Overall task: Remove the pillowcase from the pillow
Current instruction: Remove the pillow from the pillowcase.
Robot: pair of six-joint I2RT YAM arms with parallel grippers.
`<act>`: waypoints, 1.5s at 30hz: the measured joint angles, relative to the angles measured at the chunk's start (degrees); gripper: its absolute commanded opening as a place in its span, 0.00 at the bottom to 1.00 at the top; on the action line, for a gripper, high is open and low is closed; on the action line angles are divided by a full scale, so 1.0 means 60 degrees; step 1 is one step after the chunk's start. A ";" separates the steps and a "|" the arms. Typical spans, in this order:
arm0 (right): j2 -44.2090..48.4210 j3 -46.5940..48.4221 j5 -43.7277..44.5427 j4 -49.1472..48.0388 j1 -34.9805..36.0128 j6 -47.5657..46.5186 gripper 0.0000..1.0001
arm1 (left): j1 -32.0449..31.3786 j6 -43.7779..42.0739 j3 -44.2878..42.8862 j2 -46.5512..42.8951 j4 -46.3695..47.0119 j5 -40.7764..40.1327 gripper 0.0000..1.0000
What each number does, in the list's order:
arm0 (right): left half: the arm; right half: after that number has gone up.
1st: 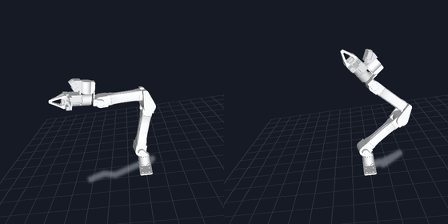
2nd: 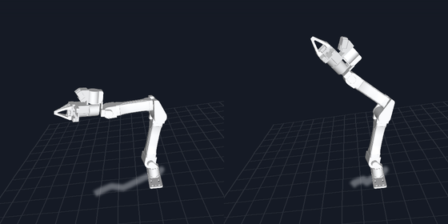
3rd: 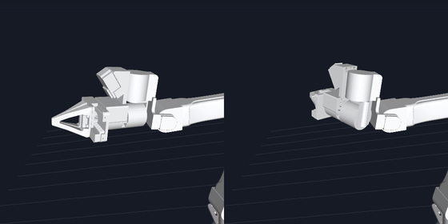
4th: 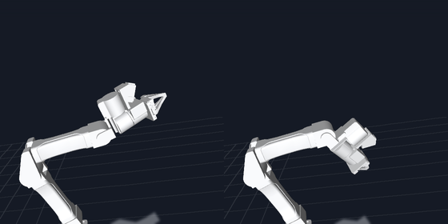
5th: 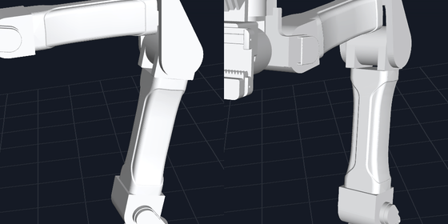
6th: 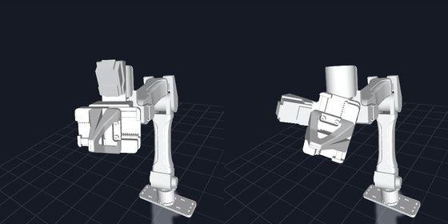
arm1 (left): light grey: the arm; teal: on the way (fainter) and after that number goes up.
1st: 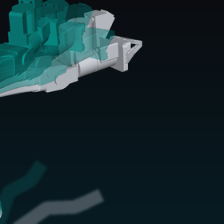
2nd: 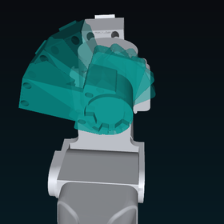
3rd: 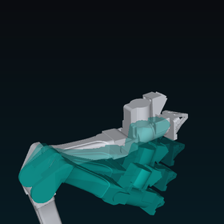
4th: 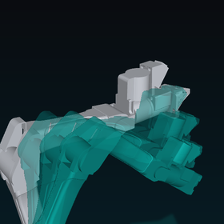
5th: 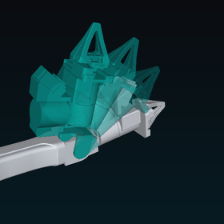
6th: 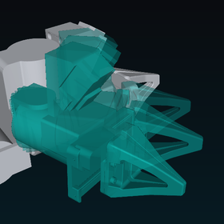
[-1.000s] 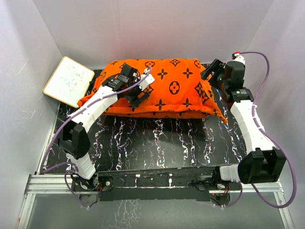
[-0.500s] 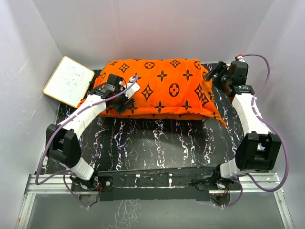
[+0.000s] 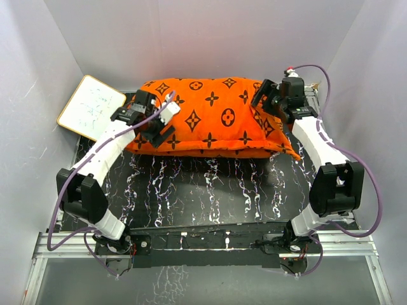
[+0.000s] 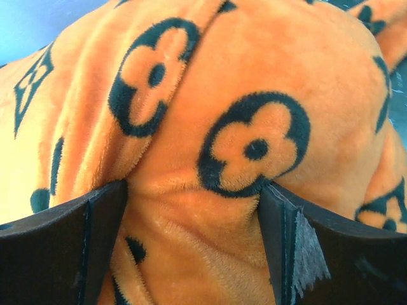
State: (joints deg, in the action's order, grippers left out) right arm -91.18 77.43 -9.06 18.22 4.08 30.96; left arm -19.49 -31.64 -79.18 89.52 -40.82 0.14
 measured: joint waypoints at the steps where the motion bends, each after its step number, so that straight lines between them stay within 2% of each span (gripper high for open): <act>1: 0.0007 0.0080 0.0069 -0.0076 0.0229 -0.0080 0.87 | 0.0000 0.0069 -0.0459 0.0055 -0.0182 0.0117 0.80; 8: 0.0433 -0.0076 -0.0160 -0.0583 0.1432 -0.0193 0.89 | -0.0036 0.0783 -0.4911 0.0849 -0.1195 0.1140 0.83; 11: 0.0758 -0.0415 -0.0240 -0.0739 0.2033 -0.0240 0.90 | -0.0390 0.1155 -0.6437 0.1333 -0.1548 0.1392 0.84; 18: 0.1461 -0.1814 -0.0266 -0.1322 0.2750 -0.0346 0.87 | -0.2022 0.1650 -0.7861 0.3067 -0.2149 0.1632 0.87; 25: 0.2018 -0.3304 0.0033 -0.2153 0.2718 -0.0262 0.80 | -0.2809 0.2218 -0.9814 0.5435 -0.2601 0.1789 0.94; 31: 0.2820 -0.5144 -0.0062 -0.3938 0.2659 0.0576 0.61 | -0.3100 0.2849 -0.9912 0.5592 -0.1909 0.1858 0.95; 35: 0.3009 -0.6054 -0.0361 -0.5173 0.2557 0.1381 0.43 | -0.3271 0.3333 -0.9570 0.5577 -0.1104 0.1909 0.95; 39: 0.3005 -0.6473 -0.0546 -0.5916 0.2473 0.1949 0.27 | -0.3410 0.3468 -0.9304 0.5577 -0.0692 0.1785 0.95; 45: 0.2994 -0.6645 -0.0688 -0.6324 0.2441 0.2339 0.12 | -0.3668 0.3406 -0.9256 0.5577 -0.0240 0.1275 0.96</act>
State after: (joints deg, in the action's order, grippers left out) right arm -73.21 37.56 -13.19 -19.73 18.72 44.99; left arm -41.50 -11.20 -134.72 122.98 -42.26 7.79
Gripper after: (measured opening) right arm 0.176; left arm 0.957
